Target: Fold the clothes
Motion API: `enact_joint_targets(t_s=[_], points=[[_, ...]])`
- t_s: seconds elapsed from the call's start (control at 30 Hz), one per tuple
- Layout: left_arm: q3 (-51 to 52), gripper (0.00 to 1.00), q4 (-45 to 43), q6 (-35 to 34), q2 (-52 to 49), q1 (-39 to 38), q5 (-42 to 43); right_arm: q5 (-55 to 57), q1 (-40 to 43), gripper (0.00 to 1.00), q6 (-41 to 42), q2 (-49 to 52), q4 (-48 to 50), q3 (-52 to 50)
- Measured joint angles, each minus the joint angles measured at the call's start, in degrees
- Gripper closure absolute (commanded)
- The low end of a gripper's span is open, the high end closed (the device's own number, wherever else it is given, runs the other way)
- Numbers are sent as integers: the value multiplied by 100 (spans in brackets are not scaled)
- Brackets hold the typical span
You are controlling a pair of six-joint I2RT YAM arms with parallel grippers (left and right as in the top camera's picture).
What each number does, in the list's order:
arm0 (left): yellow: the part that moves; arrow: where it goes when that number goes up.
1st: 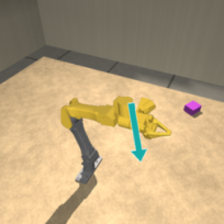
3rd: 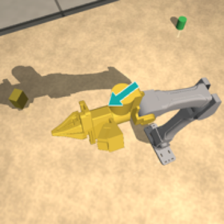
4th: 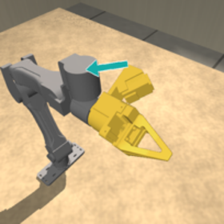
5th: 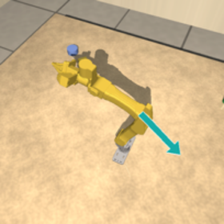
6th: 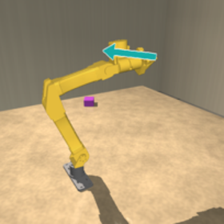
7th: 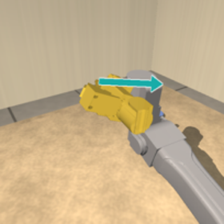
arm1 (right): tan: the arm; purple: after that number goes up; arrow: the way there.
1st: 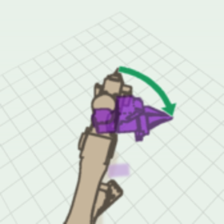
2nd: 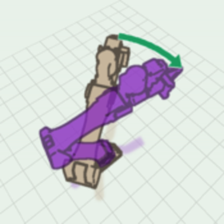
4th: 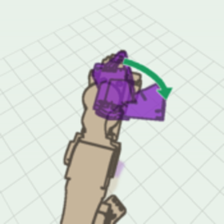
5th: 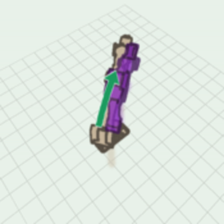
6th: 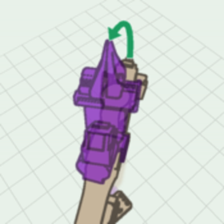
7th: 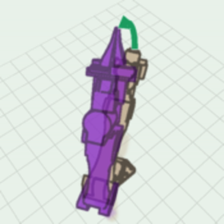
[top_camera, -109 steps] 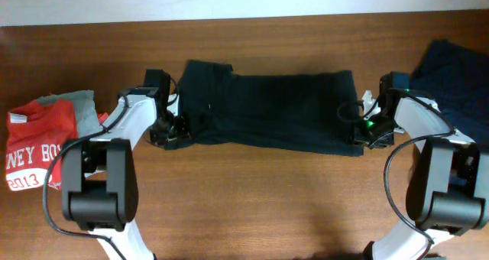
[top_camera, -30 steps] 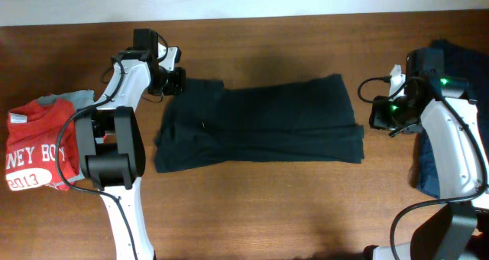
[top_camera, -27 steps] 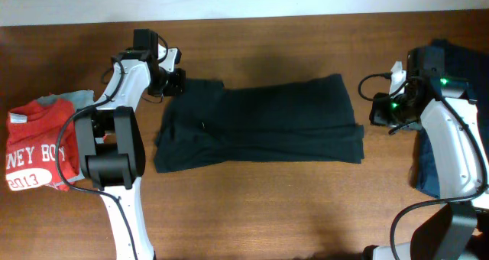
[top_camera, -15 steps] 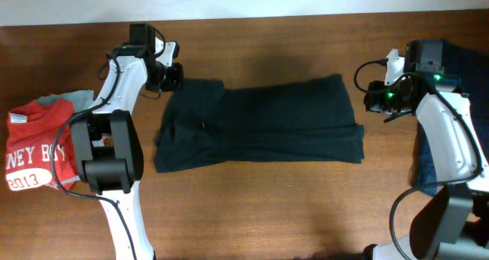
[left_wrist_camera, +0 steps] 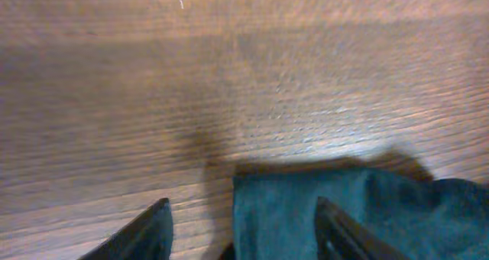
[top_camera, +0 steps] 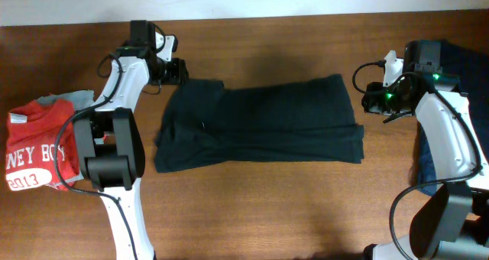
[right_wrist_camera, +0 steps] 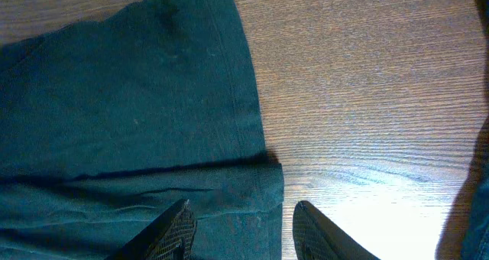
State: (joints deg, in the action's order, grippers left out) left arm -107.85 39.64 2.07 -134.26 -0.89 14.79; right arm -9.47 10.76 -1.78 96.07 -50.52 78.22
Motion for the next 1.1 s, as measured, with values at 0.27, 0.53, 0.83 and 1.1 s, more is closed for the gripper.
enact_joint_targets(t_s=[0.27, 0.53, 0.83, 1.1], points=[[-76, 90, 170, 9, -238, -146, 131, -15, 0, 53, -4, 0, -46, 0], [-321, 99, 859, -9, -330, -140, 245, -59, 0, 53, -15, 11, 461, 0], [-1110, 99, 1646, -179, -363, -129, 214, -896, -7, 38, -120, 1211, 2420, 2], [-1110, 100, 1904, -745, -363, -129, -35, -1132, -275, 33, -122, 2391, 4000, -7]])
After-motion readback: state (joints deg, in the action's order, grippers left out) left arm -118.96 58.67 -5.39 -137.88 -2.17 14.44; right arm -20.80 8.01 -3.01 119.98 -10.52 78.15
